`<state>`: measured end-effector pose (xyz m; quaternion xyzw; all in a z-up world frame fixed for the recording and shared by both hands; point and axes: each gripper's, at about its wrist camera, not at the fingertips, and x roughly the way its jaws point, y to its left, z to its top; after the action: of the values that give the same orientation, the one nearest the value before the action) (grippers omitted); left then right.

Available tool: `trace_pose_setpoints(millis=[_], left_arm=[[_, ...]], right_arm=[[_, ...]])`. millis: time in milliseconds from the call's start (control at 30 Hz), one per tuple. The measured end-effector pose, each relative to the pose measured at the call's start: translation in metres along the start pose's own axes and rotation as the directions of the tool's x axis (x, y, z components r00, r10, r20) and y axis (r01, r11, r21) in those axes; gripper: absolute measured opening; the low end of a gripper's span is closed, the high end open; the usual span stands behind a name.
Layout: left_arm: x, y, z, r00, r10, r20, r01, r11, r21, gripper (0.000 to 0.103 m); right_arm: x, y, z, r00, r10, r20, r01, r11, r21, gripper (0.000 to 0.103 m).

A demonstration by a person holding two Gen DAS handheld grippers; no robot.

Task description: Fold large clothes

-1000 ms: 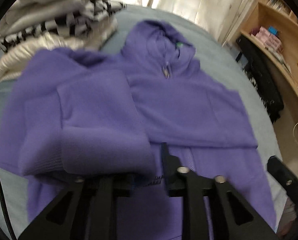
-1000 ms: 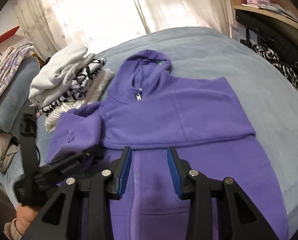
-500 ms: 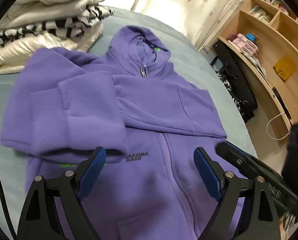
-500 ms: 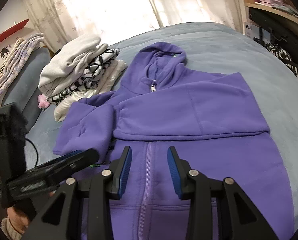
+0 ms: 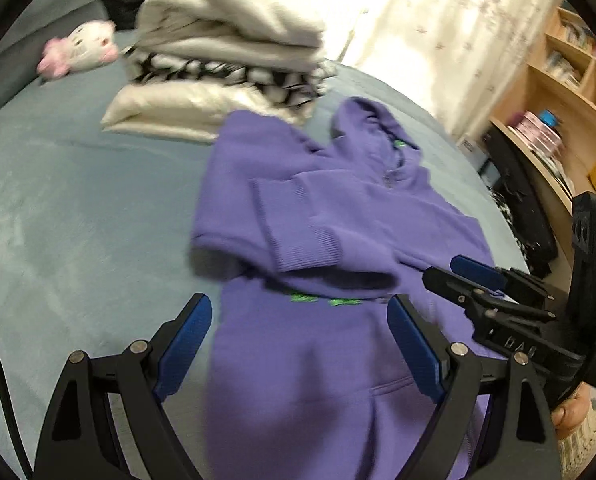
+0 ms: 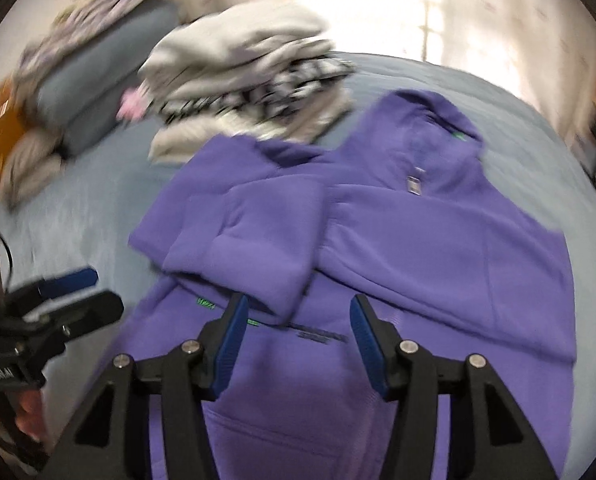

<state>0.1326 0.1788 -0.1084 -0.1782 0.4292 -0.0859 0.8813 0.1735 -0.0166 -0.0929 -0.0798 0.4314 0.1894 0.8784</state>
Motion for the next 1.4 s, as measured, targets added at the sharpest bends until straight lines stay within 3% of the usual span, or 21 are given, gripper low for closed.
trace_pose_setpoints(millis=[167, 333, 367, 400, 433, 533, 667, 767, 867, 900, 933, 1033, 1200, 1400], left_arm=[[0.007, 0.024, -0.004, 1.000, 0.014, -0.021, -0.015, 0.999, -0.051, 0.088], [0.009, 0.032, -0.007, 1.000, 0.012, -0.025, -0.014, 0.998, -0.064, 0.088], [0.010, 0.032, -0.007, 1.000, 0.013, -0.025, -0.015, 0.998, -0.064, 0.088], [0.010, 0.032, -0.008, 1.000, 0.017, -0.025, -0.018, 0.998, -0.062, 0.088], [0.011, 0.031, -0.008, 0.999, 0.021, -0.025, -0.023, 0.998, -0.060, 0.088], [0.011, 0.029, -0.007, 0.999, 0.029, -0.022, -0.030, 0.998, -0.050, 0.088], [0.012, 0.027, -0.007, 0.999, 0.030, -0.020, -0.031, 0.999, -0.040, 0.088], [0.013, 0.023, -0.008, 0.999, 0.027, -0.018, -0.028, 0.999, -0.028, 0.088], [0.015, 0.017, -0.010, 0.999, 0.024, -0.024, -0.025, 1.000, -0.014, 0.088], [0.016, 0.016, -0.010, 0.999, 0.020, -0.029, -0.021, 1.000, -0.011, 0.088], [0.019, 0.013, -0.009, 0.999, 0.014, -0.038, -0.014, 1.000, -0.009, 0.088], [0.026, 0.007, -0.001, 0.999, 0.010, -0.049, -0.010, 1.000, 0.007, 0.088], [0.043, -0.001, 0.034, 0.999, -0.001, -0.053, 0.003, 1.000, 0.030, 0.088], [0.092, -0.001, 0.104, 0.999, 0.009, -0.052, -0.008, 1.000, 0.026, 0.088]], right_arm=[[0.032, 0.037, 0.006, 0.996, -0.086, -0.039, 0.077, 0.978, -0.192, 0.053], [0.072, 0.064, 0.006, 0.973, -0.224, -0.054, 0.187, 0.906, -0.380, 0.052], [0.075, 0.064, 0.007, 0.971, -0.235, -0.043, 0.200, 0.899, -0.389, 0.048], [0.074, 0.065, 0.010, 0.971, -0.238, -0.012, 0.214, 0.894, -0.394, 0.018], [0.073, 0.065, 0.013, 0.972, -0.235, -0.004, 0.215, 0.894, -0.392, 0.006], [0.041, 0.054, 0.037, 0.977, -0.193, 0.095, 0.213, 0.926, -0.310, 0.006], [-0.033, -0.003, 0.069, 0.960, -0.112, 0.257, 0.122, 0.992, -0.023, 0.006], [-0.069, -0.078, 0.060, 0.942, -0.124, 0.313, 0.042, 0.965, 0.259, 0.006], [-0.065, -0.136, 0.030, 0.954, -0.171, 0.244, 0.044, 0.892, 0.451, 0.009], [-0.050, -0.159, 0.013, 0.975, -0.165, 0.151, 0.066, 0.859, 0.508, 0.015], [-0.037, -0.173, 0.000, 0.990, -0.124, 0.072, 0.066, 0.839, 0.540, 0.024], [-0.008, -0.206, -0.043, 0.997, 0.020, -0.077, 0.034, 0.764, 0.645, 0.027], [-0.016, -0.227, -0.069, 0.997, 0.058, -0.060, -0.001, 0.728, 0.686, 0.028], [-0.017, -0.238, -0.061, 0.998, 0.058, -0.002, -0.042, 0.740, 0.672, 0.035]])
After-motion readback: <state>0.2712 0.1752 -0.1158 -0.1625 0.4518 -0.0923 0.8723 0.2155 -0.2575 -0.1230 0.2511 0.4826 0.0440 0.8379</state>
